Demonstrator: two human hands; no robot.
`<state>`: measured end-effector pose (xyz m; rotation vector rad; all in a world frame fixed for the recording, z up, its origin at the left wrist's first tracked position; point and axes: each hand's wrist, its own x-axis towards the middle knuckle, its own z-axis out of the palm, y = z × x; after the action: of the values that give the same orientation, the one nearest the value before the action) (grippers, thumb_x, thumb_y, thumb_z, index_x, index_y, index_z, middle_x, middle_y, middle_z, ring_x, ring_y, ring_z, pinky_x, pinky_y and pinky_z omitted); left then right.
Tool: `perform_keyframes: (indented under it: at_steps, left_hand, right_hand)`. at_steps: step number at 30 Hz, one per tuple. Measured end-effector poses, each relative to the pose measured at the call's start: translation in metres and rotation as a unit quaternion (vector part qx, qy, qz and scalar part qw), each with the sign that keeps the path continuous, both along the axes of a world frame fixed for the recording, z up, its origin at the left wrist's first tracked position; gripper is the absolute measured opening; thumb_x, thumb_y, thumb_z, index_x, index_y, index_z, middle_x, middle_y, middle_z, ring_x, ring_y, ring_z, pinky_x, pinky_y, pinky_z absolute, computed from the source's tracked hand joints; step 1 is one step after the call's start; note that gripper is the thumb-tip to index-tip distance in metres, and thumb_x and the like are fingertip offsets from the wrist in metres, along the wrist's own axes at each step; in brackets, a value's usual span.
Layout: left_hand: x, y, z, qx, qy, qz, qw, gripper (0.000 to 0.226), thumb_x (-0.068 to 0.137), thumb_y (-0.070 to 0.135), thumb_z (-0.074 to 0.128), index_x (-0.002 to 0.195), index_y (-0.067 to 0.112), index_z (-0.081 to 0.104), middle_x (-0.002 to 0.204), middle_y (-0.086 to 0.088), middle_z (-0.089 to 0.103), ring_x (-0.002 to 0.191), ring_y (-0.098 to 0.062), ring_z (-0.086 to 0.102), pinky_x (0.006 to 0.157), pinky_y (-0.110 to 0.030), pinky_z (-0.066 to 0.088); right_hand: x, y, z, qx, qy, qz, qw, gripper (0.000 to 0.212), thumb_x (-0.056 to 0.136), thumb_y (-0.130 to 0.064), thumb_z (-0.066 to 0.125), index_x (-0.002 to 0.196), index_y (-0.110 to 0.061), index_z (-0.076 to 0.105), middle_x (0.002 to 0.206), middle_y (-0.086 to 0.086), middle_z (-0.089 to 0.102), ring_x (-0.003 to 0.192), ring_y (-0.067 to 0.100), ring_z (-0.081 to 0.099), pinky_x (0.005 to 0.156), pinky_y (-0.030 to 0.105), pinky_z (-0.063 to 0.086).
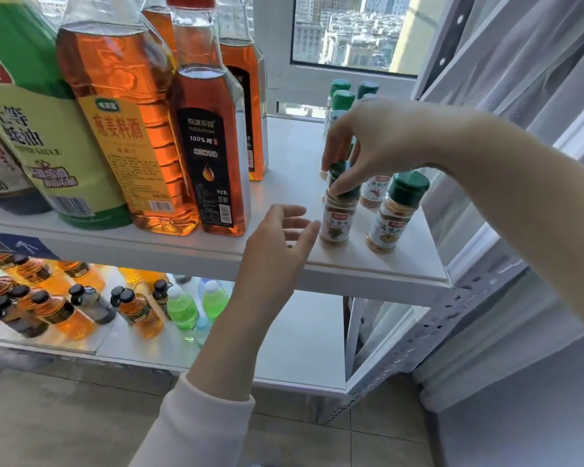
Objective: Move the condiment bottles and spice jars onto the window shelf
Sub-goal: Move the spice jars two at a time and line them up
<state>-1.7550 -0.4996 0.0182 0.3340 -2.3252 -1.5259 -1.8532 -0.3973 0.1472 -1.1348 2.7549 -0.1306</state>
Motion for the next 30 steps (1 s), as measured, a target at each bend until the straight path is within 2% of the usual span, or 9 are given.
perform_keyframes:
  at_steps: [5, 8, 10, 12, 14, 17, 23, 26, 30]
  left_hand:
    - [-0.012, 0.005, -0.003, -0.013, -0.004, -0.033, 0.999, 0.040, 0.084, 0.025, 0.065, 0.119, 0.016, 0.049, 0.113, 0.002, 0.061, 0.097, -0.008, 0.058, 0.084, -0.021, 0.049]
    - [-0.018, 0.006, -0.002, -0.041, -0.001, -0.043, 0.998, 0.046, 0.081, 0.024, 0.068, 0.121, 0.016, 0.048, 0.118, 0.002, 0.059, 0.100, -0.008, 0.057, 0.085, -0.019, 0.046]
    - [-0.021, 0.005, -0.002, -0.049, -0.002, -0.054, 0.997, 0.048, 0.079, 0.025, 0.070, 0.121, 0.017, 0.048, 0.118, 0.004, 0.058, 0.101, -0.006, 0.056, 0.084, -0.015, 0.045]
    - [-0.024, 0.003, -0.003, -0.035, -0.004, -0.068, 0.997, 0.051, 0.076, 0.026, 0.072, 0.121, 0.017, 0.049, 0.117, 0.004, 0.059, 0.103, -0.007, 0.057, 0.087, -0.019, 0.047]
    - [-0.026, 0.000, -0.003, -0.029, -0.010, -0.076, 0.997, 0.053, 0.075, 0.028, 0.073, 0.121, 0.017, 0.049, 0.116, 0.005, 0.060, 0.103, -0.007, 0.057, 0.090, -0.022, 0.047]
    - [-0.029, -0.002, -0.002, -0.031, -0.004, -0.080, 0.996, 0.049, 0.073, 0.028, 0.075, 0.116, 0.020, 0.051, 0.111, 0.008, 0.060, 0.101, -0.005, 0.058, 0.089, -0.021, 0.048]
    - [-0.030, 0.002, -0.007, -0.041, -0.004, -0.086, 0.995, 0.041, 0.074, 0.026, 0.074, 0.108, 0.023, 0.053, 0.108, 0.007, 0.063, 0.100, -0.008, 0.060, 0.091, -0.029, 0.050]
    - [-0.033, 0.003, -0.011, -0.038, -0.004, -0.078, 0.996, 0.040, 0.073, 0.024, 0.075, 0.107, 0.022, 0.054, 0.107, 0.006, 0.065, 0.099, -0.010, 0.061, 0.091, -0.033, 0.050]
    - [-0.036, 0.002, -0.013, -0.041, -0.005, -0.078, 0.996, 0.039, 0.074, 0.022, 0.075, 0.106, 0.023, 0.053, 0.107, 0.005, 0.065, 0.100, -0.011, 0.061, 0.091, -0.034, 0.051]
  right_hand:
    - [-0.003, 0.002, -0.003, 0.012, -0.001, 0.006, 1.000, 0.035, 0.071, -0.039, 0.076, 0.101, -0.025, 0.065, 0.092, -0.009, 0.062, 0.083, 0.009, 0.060, 0.074, 0.028, 0.052]
    - [-0.002, 0.005, -0.001, 0.014, -0.005, 0.017, 1.000, 0.039, 0.072, -0.041, 0.074, 0.106, -0.025, 0.063, 0.095, -0.010, 0.062, 0.085, 0.009, 0.060, 0.077, 0.026, 0.050]
    - [0.000, 0.010, 0.003, 0.001, -0.002, 0.022, 1.000, 0.048, 0.072, -0.044, 0.072, 0.115, -0.025, 0.060, 0.101, -0.011, 0.061, 0.091, 0.008, 0.058, 0.078, 0.020, 0.047]
    - [0.003, 0.021, 0.006, -0.091, 0.014, 0.015, 0.996, 0.057, 0.071, -0.048, 0.067, 0.121, -0.021, 0.057, 0.108, -0.010, 0.060, 0.092, 0.004, 0.056, 0.070, 0.005, 0.042]
    - [0.011, 0.041, 0.000, -0.260, 0.024, -0.015, 0.965, 0.059, 0.071, -0.051, 0.063, 0.120, -0.021, 0.057, 0.110, -0.011, 0.060, 0.091, 0.000, 0.056, 0.066, -0.002, 0.040]
    - [0.024, 0.069, -0.037, -0.458, 0.018, -0.102, 0.883, 0.055, 0.072, -0.049, 0.065, 0.119, -0.024, 0.054, 0.113, -0.009, 0.060, 0.098, -0.003, 0.055, 0.073, 0.002, 0.044]
    - [0.030, 0.081, -0.124, -0.518, -0.035, -0.237, 0.821, 0.085, 0.058, -0.049, 0.070, 0.132, -0.016, 0.044, 0.125, 0.001, 0.052, 0.106, 0.006, 0.052, 0.084, 0.015, 0.047]
    - [0.026, 0.079, -0.143, -0.514, -0.084, -0.239, 0.820, 0.064, 0.067, -0.031, 0.079, 0.124, -0.020, 0.051, 0.121, 0.000, 0.058, 0.107, 0.008, 0.057, 0.081, 0.010, 0.048]
    - [0.025, 0.076, -0.153, -0.526, -0.085, -0.226, 0.815, 0.040, 0.072, -0.013, 0.078, 0.105, -0.024, 0.057, 0.102, -0.001, 0.068, 0.090, 0.005, 0.065, 0.076, 0.009, 0.049]
